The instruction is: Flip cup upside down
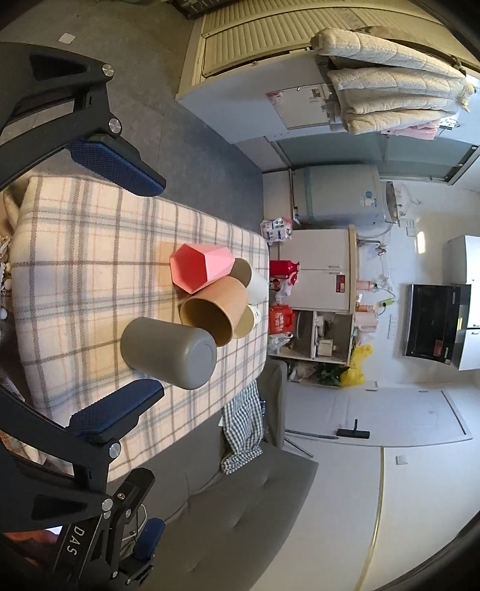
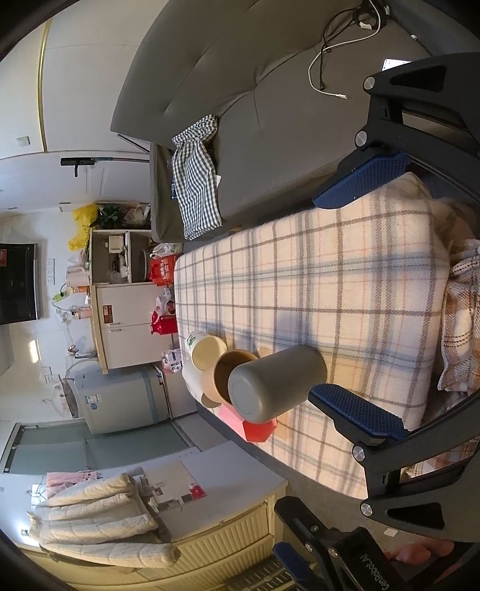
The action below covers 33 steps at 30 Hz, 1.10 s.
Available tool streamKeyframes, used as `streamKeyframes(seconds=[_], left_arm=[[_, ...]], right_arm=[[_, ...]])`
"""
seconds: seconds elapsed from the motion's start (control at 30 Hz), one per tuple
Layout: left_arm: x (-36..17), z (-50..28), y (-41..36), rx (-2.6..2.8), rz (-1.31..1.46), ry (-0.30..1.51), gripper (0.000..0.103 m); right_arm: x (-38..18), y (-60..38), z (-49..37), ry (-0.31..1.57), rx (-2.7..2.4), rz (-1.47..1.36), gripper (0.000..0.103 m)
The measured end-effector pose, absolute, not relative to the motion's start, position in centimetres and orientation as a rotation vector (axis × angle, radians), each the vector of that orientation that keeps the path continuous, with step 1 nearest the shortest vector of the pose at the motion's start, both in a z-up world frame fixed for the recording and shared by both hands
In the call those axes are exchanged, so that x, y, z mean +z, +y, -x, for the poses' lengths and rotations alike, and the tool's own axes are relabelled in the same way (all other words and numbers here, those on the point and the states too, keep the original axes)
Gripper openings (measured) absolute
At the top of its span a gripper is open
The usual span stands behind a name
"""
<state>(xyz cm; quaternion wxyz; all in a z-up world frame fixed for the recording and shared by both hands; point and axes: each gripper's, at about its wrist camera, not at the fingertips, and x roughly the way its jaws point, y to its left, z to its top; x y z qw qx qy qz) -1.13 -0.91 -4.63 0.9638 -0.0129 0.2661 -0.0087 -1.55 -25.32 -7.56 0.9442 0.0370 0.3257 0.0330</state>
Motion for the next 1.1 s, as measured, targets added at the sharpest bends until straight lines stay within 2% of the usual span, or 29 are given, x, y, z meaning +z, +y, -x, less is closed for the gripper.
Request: streamKeyframes(seconds=[0.1, 0.23, 1.1], left_arm=[[-4.71, 1.19, -0.86, -0.013, 0.022, 0.542, 0.102], [-4.74, 1.18, -0.83, -0.011, 0.023, 0.544, 0.102], [-4.73, 1.39, -0.33, 0.017, 0.02, 0.549, 0.103]], right_arm=[[-7.57, -25.3, 1.46, 0.663, 0.067, -0.073, 0.097], [-7.54, -25.27, 1.52, 0.661, 0.063, -0.072, 0.103], [-8.04, -25.38, 1.34, 0.674, 0.052, -0.071, 0.103]])
